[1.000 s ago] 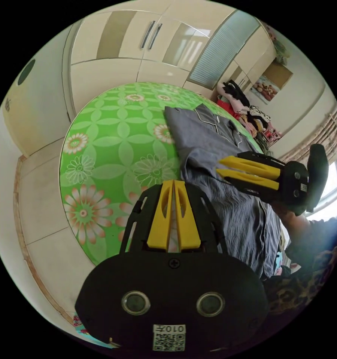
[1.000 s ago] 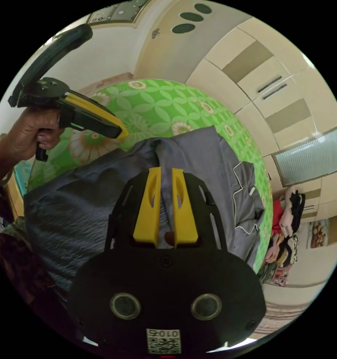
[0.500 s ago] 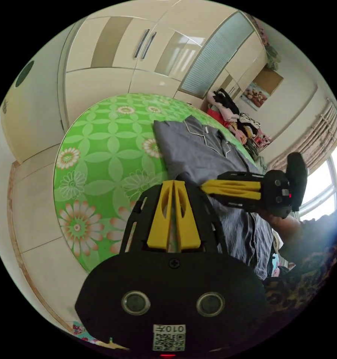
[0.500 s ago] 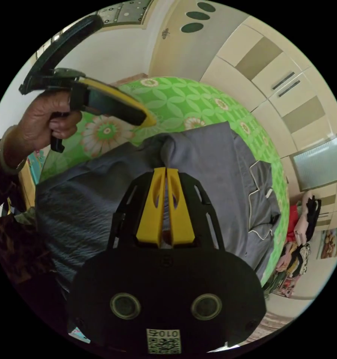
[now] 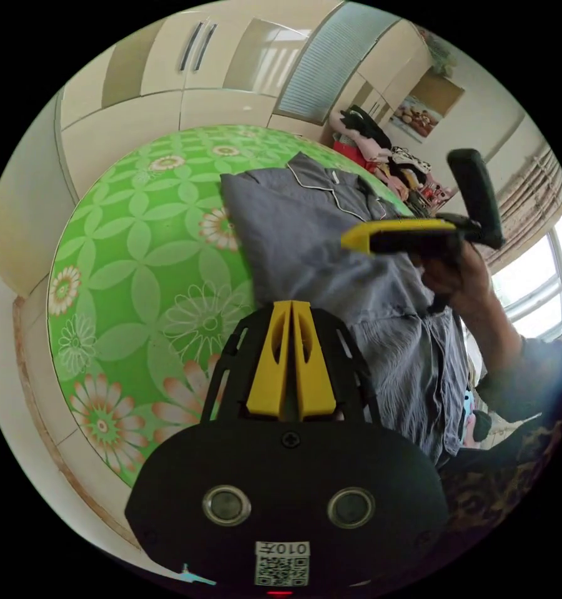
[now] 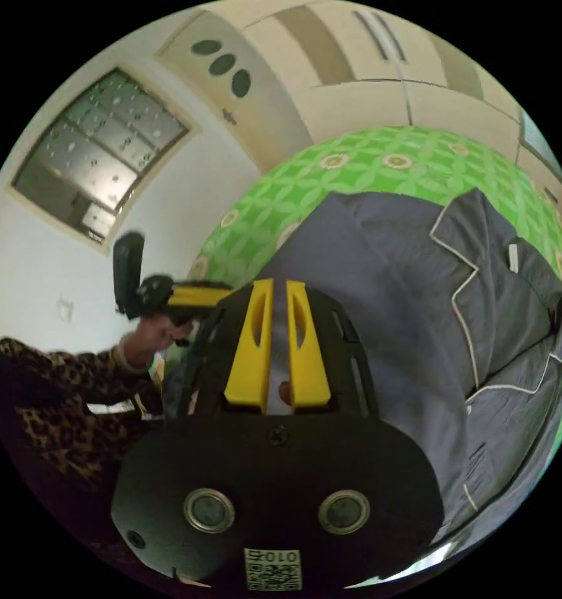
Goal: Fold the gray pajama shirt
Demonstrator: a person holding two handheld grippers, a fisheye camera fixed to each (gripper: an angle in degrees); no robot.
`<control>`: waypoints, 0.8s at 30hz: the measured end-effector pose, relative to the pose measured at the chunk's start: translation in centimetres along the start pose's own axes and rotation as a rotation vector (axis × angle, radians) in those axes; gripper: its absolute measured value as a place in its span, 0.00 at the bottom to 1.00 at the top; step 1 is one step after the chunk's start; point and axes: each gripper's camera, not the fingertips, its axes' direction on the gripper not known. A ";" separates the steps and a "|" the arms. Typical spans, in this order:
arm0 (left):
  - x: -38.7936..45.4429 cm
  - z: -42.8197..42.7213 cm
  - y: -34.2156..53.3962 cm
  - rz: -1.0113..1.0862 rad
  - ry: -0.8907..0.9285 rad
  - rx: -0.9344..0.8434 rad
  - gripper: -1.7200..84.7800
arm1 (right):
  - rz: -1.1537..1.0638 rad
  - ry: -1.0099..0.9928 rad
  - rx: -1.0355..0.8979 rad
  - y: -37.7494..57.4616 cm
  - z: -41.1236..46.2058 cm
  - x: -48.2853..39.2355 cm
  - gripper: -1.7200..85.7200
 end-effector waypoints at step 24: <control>-6.1 -0.1 -2.5 -0.167 0.110 0.037 0.02 | 0.297 -0.328 0.023 -9.3 -8.8 22.5 0.04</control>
